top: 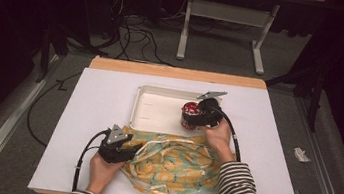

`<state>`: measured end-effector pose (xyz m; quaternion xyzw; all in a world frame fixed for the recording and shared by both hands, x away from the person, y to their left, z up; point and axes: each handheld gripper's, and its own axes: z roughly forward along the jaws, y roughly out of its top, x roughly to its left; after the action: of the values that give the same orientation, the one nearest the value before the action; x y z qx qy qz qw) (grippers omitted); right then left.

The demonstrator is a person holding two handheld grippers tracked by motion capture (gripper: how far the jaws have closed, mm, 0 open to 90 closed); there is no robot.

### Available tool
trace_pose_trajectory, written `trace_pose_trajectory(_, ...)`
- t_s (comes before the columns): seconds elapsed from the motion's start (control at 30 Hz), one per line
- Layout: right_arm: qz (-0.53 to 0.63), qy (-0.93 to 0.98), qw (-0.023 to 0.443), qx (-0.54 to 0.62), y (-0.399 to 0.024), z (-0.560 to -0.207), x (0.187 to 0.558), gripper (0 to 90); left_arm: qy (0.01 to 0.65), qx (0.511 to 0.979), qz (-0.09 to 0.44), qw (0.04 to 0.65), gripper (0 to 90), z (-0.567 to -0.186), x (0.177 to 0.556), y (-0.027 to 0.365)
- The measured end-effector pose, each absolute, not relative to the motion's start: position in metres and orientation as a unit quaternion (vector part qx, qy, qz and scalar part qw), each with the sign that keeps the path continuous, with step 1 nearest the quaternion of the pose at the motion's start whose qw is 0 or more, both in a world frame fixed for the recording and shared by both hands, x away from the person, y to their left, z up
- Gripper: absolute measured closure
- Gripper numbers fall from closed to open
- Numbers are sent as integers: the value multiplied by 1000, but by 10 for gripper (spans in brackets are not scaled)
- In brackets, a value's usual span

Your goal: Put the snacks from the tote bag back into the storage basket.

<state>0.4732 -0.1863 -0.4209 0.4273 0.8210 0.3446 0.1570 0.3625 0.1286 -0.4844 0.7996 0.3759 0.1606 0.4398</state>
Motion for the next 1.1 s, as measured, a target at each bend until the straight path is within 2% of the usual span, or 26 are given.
trace_pose_trajectory(1.1, 328, 820, 158, 440, -188, -432, 472, 252, 376, 800, 162, 439, 474, -484, 362, 128)
